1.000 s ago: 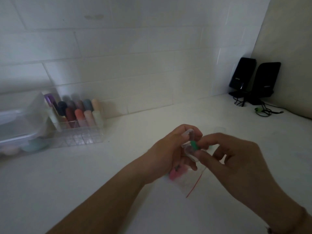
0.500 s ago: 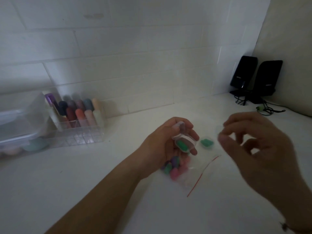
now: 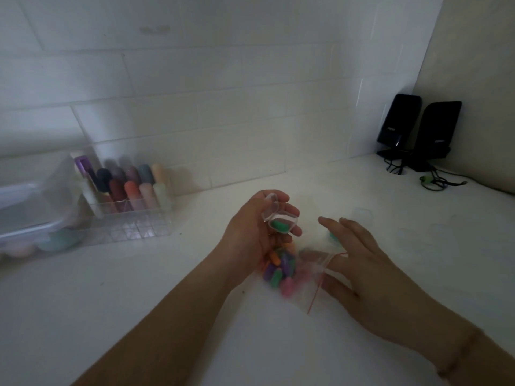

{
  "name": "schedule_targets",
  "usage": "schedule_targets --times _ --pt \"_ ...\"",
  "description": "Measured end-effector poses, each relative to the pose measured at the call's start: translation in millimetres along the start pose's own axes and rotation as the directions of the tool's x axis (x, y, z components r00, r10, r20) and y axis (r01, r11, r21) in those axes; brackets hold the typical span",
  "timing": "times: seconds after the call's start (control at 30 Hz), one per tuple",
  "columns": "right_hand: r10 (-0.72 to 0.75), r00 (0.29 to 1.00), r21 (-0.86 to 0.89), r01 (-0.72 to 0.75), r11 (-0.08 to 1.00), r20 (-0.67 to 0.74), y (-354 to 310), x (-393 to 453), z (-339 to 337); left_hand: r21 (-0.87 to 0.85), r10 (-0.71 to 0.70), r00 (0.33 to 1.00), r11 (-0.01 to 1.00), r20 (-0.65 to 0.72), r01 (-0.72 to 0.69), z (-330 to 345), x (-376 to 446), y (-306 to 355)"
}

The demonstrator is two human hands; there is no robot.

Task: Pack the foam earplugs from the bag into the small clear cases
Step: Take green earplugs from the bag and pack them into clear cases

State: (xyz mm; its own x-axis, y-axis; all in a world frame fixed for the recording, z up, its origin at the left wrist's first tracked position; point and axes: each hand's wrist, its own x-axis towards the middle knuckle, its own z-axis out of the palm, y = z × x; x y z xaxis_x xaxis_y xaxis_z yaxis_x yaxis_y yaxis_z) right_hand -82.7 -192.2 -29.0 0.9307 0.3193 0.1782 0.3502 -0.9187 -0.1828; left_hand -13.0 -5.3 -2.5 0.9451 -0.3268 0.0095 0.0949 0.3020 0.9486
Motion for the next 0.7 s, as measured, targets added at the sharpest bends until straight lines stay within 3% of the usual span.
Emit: schedule_targets --times 0.1,0.23,0.53,0.7 --pt "-0.056 0.974 -0.103 0.034 0.994 -0.219 -1 11 8 -0.006 -0.017 1.0 1.0 -0.004 0.017 2 0 -2" --pt "-0.096 0.94 -0.253 0.01 0.968 -0.327 -1 22 13 -0.015 -0.021 1.0 1.0 0.003 0.021 4 1 -2" --pt "-0.004 0.933 -0.174 -0.063 0.983 -0.359 2 24 19 0.003 -0.036 0.999 0.999 0.017 0.036 4 0 -1" --pt "-0.071 0.953 -0.169 0.021 0.985 -0.295 10 11 -9 0.016 -0.051 0.998 0.999 0.032 0.051 4 -2 0"
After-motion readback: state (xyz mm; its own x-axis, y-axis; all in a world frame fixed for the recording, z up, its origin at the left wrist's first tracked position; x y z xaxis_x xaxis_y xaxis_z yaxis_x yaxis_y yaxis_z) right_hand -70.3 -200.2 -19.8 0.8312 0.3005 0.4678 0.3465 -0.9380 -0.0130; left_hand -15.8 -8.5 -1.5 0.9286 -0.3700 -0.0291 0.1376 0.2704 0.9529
